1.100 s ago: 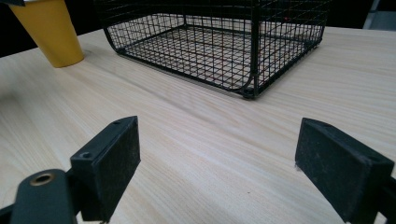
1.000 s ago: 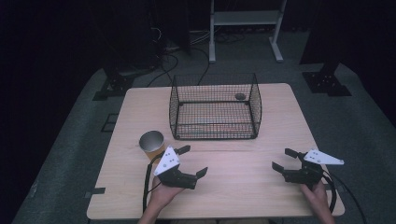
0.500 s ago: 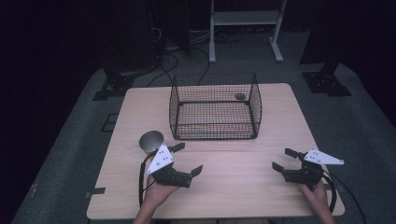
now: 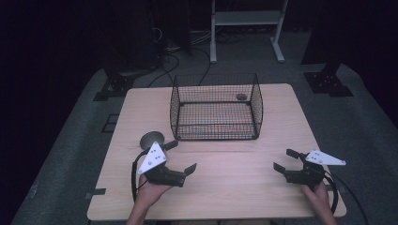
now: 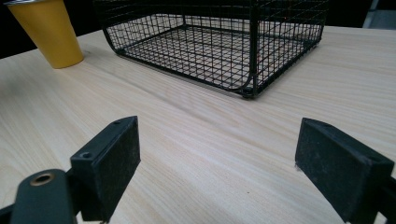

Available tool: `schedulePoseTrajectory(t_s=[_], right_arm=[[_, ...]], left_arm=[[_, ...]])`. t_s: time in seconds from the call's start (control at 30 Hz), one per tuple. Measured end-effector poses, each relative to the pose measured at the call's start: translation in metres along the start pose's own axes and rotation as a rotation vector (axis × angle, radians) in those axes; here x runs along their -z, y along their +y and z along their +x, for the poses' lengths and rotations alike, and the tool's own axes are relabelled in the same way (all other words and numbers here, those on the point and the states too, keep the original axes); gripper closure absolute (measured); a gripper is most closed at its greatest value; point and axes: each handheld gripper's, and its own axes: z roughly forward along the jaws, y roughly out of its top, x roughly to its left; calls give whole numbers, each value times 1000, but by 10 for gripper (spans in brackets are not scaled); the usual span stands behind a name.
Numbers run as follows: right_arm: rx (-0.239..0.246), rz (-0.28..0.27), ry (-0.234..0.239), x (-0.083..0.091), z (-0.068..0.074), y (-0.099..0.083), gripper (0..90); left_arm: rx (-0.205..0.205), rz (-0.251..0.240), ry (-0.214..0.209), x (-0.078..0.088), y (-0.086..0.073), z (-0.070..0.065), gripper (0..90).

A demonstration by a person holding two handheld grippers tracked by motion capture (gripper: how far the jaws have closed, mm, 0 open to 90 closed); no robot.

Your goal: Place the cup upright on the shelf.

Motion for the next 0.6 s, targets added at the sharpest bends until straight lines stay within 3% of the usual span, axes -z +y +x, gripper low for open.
schedulePoseTrajectory(t_s=[0.6], right_arm=[[-2,2,-2,0,0,0,130]], left_arm=[[-20,8,64,26,9,17,12]])
